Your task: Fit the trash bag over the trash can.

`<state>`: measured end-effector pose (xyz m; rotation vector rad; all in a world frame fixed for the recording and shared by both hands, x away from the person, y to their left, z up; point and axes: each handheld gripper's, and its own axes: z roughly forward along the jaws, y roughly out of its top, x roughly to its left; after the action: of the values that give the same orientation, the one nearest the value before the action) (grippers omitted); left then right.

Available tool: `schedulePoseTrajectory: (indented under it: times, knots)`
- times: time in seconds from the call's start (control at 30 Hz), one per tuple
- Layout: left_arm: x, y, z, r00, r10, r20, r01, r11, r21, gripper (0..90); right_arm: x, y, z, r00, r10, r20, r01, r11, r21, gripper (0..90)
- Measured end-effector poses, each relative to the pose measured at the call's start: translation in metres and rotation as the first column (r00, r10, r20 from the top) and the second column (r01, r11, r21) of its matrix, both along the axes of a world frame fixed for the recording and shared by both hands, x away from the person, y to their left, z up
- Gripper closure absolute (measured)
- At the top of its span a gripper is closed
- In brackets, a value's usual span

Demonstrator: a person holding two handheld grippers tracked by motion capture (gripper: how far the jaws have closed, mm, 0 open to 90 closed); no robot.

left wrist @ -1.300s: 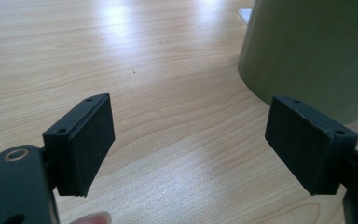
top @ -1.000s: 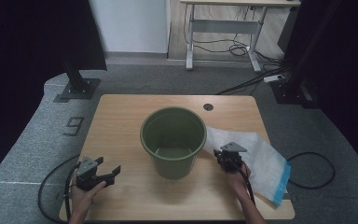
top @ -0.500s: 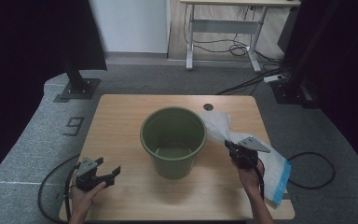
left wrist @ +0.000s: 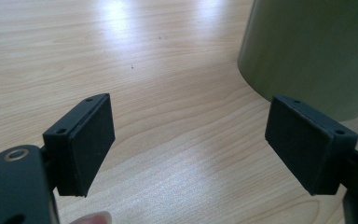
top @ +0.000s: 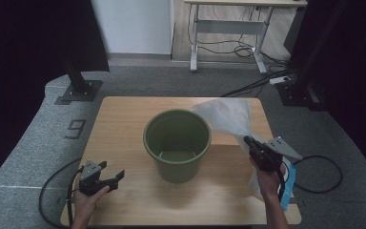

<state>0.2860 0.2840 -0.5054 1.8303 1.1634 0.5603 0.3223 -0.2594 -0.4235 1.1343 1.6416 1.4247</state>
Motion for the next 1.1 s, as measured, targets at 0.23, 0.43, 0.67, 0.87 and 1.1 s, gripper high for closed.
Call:
schedulePoseTrajectory:
  times: [0.23,0.43,0.67,0.87,1.1]
  knots:
    - [0.000,-0.001,0.000,1.0000,-0.001,0.001,0.001,1.0000,0.004,15.8,-0.014,-0.008,0.019,0.9976,-0.014,0.067,0.012,1.000,0.027,88.8]
    - [0.000,-0.004,0.000,1.0000,-0.006,-0.003,0.006,1.0000,0.005,15.8,-0.023,0.001,0.029,0.9942,0.025,0.105,-0.027,0.999,0.019,88.7]
    - [0.001,-0.006,-0.001,0.9999,-0.011,-0.006,0.011,0.9999,0.013,15.7,-0.030,0.017,0.036,0.9890,0.083,0.123,-0.083,0.997,0.000,88.7]
    - [0.000,-0.006,0.001,1.0000,-0.010,0.000,0.010,0.9999,0.012,15.8,-0.031,0.043,0.038,0.9809,0.148,0.126,-0.145,0.989,-0.035,88.7]
    - [0.000,-0.006,0.001,1.0000,-0.009,0.001,0.009,0.9999,0.011,15.8,-0.027,0.076,0.038,0.9686,0.220,0.116,-0.213,0.974,-0.073,88.7]
